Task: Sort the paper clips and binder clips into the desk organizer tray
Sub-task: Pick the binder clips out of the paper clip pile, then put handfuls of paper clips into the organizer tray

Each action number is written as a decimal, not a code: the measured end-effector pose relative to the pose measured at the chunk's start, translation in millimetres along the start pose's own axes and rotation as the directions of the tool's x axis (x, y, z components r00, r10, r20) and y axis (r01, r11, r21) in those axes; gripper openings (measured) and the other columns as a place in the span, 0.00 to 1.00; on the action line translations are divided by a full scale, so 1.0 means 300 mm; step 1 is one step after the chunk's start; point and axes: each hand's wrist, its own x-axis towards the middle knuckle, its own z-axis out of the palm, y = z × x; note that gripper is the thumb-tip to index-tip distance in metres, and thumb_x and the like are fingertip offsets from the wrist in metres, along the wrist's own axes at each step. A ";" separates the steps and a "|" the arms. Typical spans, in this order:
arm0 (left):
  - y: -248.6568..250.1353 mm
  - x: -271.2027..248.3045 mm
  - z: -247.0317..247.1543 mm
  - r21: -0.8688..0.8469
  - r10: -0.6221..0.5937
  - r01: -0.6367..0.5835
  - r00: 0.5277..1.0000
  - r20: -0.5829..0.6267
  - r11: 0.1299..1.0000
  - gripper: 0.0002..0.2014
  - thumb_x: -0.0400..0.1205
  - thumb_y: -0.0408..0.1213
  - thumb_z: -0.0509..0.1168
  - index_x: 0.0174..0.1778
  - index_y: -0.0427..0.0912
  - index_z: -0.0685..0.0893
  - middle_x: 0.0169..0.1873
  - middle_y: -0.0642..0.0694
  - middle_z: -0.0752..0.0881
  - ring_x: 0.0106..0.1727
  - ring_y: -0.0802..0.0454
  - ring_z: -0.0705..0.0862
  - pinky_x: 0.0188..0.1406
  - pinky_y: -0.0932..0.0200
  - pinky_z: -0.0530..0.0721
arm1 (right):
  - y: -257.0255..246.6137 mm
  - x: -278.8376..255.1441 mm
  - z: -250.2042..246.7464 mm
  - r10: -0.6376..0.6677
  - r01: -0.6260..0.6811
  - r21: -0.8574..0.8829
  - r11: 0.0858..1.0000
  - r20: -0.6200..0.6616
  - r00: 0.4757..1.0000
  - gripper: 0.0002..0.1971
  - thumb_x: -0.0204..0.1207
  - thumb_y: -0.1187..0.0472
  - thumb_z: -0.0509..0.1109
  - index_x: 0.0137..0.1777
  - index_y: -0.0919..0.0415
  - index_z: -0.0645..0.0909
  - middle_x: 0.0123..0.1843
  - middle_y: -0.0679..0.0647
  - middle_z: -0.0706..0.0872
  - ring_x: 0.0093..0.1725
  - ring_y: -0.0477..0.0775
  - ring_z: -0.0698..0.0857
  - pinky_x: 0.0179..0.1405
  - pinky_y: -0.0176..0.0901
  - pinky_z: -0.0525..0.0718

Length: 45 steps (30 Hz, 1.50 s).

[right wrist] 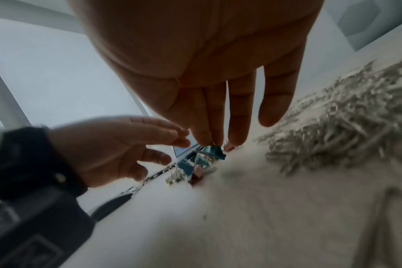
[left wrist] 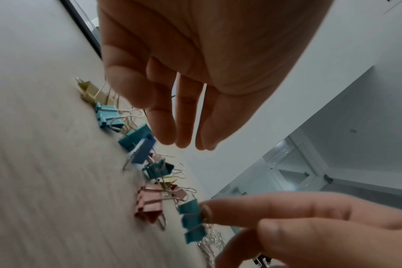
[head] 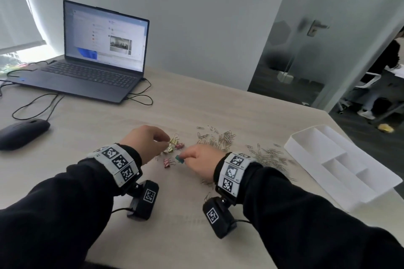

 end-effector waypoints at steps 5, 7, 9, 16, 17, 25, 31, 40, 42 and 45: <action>0.027 -0.055 0.006 -0.074 -0.004 0.006 0.999 0.032 0.997 0.06 0.78 0.39 0.68 0.42 0.56 0.88 0.37 0.52 0.90 0.36 0.53 0.89 0.23 0.59 0.86 | 0.015 -0.008 0.039 -0.001 0.001 0.028 1.000 0.002 1.000 0.20 0.81 0.58 0.60 0.71 0.47 0.81 0.76 0.52 0.79 0.74 0.55 0.77 0.72 0.43 0.74; 0.051 -0.075 0.030 -0.128 -0.002 0.008 0.999 0.054 0.992 0.06 0.78 0.38 0.69 0.40 0.55 0.88 0.34 0.49 0.91 0.38 0.50 0.91 0.24 0.57 0.88 | 0.044 -0.054 0.027 -0.002 0.011 0.139 0.990 -0.060 0.998 0.18 0.81 0.56 0.62 0.69 0.46 0.82 0.73 0.48 0.82 0.71 0.50 0.79 0.68 0.40 0.74; 0.081 -0.093 0.067 -0.180 0.009 0.006 0.996 0.085 0.984 0.05 0.78 0.35 0.69 0.41 0.51 0.89 0.34 0.47 0.91 0.37 0.52 0.91 0.23 0.58 0.88 | 0.101 -0.115 0.012 0.043 0.000 0.286 0.958 -0.145 0.989 0.16 0.80 0.54 0.64 0.64 0.44 0.85 0.63 0.43 0.87 0.57 0.44 0.86 0.59 0.39 0.81; 0.179 -0.101 0.234 -0.145 0.134 -0.113 0.979 0.152 0.983 0.04 0.77 0.41 0.72 0.40 0.57 0.89 0.37 0.57 0.89 0.40 0.54 0.89 0.37 0.55 0.91 | 0.418 -0.325 -0.019 0.466 -0.152 0.608 0.779 -0.400 0.789 0.07 0.80 0.53 0.68 0.51 0.48 0.87 0.47 0.49 0.90 0.33 0.47 0.83 0.36 0.45 0.86; 0.191 -0.096 0.254 -0.124 0.157 -0.138 0.975 0.156 0.983 0.04 0.76 0.43 0.73 0.39 0.59 0.88 0.37 0.58 0.89 0.42 0.56 0.88 0.42 0.55 0.90 | 0.460 -0.351 -0.016 0.509 -0.161 0.630 0.760 -0.423 0.750 0.06 0.79 0.53 0.69 0.50 0.48 0.88 0.47 0.48 0.90 0.36 0.46 0.84 0.40 0.42 0.85; 0.282 -0.077 0.333 -0.045 0.156 -0.151 0.980 0.127 0.987 0.02 0.76 0.49 0.72 0.43 0.61 0.87 0.59 0.65 0.83 0.40 0.59 0.86 0.39 0.64 0.80 | 0.663 -0.491 0.002 0.672 -0.206 0.705 0.679 -0.485 0.560 0.08 0.77 0.57 0.70 0.55 0.50 0.86 0.52 0.45 0.87 0.53 0.48 0.85 0.51 0.38 0.75; 0.292 -0.030 0.382 0.159 0.143 -0.180 0.965 0.218 0.971 0.26 0.70 0.55 0.71 0.67 0.65 0.79 0.81 0.57 0.67 0.79 0.52 0.68 0.77 0.42 0.69 | 0.716 -0.455 0.025 0.673 -0.444 0.559 0.700 -0.309 0.672 0.37 0.57 0.34 0.74 0.70 0.38 0.75 0.67 0.49 0.76 0.63 0.52 0.82 0.67 0.54 0.80; 0.403 0.017 0.446 0.467 0.059 -0.240 0.927 0.369 0.851 0.48 0.65 0.65 0.69 0.82 0.65 0.58 0.80 0.50 0.68 0.80 0.38 0.63 0.77 0.39 0.68 | 0.620 -0.324 -0.055 0.507 -0.474 0.220 0.852 -0.123 0.853 0.54 0.59 0.35 0.81 0.84 0.39 0.58 0.85 0.55 0.54 0.82 0.58 0.65 0.78 0.51 0.65; 0.434 0.020 0.456 0.475 0.079 -0.270 0.920 0.384 0.837 0.44 0.67 0.61 0.69 0.81 0.66 0.59 0.76 0.49 0.70 0.77 0.38 0.66 0.74 0.42 0.72 | 0.604 -0.300 -0.066 0.485 -0.461 0.184 0.868 -0.116 0.867 0.50 0.61 0.38 0.81 0.83 0.37 0.60 0.83 0.57 0.56 0.80 0.60 0.67 0.77 0.51 0.68; 0.457 0.037 0.467 0.463 0.089 -0.283 0.913 0.397 0.840 0.35 0.70 0.55 0.69 0.76 0.68 0.68 0.71 0.49 0.73 0.69 0.43 0.75 0.60 0.49 0.81 | 0.599 -0.273 -0.068 0.476 -0.457 0.157 0.875 -0.116 0.872 0.41 0.64 0.46 0.81 0.77 0.37 0.69 0.77 0.58 0.64 0.71 0.61 0.75 0.68 0.46 0.77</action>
